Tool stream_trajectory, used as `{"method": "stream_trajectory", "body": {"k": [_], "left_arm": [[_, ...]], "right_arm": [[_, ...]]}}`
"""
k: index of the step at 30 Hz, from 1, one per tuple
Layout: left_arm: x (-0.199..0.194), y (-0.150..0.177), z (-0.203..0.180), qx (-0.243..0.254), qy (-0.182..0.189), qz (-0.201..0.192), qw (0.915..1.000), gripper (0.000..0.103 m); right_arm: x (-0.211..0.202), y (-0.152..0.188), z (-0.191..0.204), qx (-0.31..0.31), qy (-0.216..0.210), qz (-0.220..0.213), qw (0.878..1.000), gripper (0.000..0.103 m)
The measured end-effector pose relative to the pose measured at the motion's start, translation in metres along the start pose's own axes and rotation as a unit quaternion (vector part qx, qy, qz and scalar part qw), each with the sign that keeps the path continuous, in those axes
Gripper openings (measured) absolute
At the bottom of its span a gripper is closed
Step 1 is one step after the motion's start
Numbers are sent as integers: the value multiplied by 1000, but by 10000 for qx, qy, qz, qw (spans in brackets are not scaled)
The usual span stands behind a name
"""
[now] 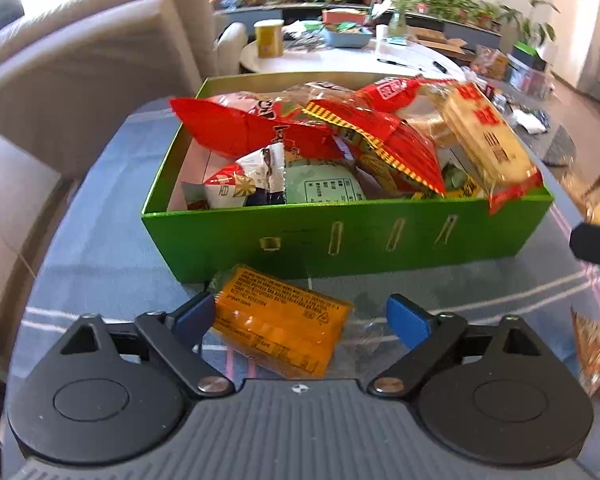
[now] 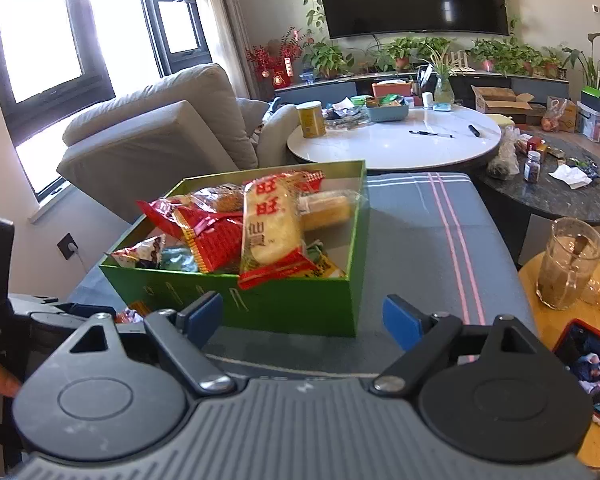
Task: Organize snacks
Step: 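Move the left tool to the orange cake pack while the right tool moves to the brown nut pack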
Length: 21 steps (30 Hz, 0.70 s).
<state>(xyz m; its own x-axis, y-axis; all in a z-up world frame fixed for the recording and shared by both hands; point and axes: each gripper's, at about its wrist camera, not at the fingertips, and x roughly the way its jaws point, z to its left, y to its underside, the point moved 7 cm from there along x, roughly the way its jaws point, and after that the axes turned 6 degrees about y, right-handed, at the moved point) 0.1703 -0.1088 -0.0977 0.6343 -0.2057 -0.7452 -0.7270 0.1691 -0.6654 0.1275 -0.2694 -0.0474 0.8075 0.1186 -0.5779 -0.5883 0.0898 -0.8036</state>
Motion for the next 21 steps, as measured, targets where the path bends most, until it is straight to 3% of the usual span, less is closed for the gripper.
{"method": "stream_trajectory", "body": {"k": [4,7,13,17,21], "left_arm": [[-9,7,-2,589,69,-52,9982,72],[-16,14,1,805,179,21,9966,68],[-34,20,16,557,272,-51,9981,69],[-48,14,24,249,295,-277,9989,82],[-51,12,26,-60,489,-245,9985,83]], "right_arm": [[-1,5,-2,3,59,68,10000,86],[-2,9,-4,-31,104,117,9999,86],[-1,18,-10,-20,246,291,9993,86],[1,24,-14,-37,384,434,9983,86],[4,32,-23,68,609,629,9961,87]]}}
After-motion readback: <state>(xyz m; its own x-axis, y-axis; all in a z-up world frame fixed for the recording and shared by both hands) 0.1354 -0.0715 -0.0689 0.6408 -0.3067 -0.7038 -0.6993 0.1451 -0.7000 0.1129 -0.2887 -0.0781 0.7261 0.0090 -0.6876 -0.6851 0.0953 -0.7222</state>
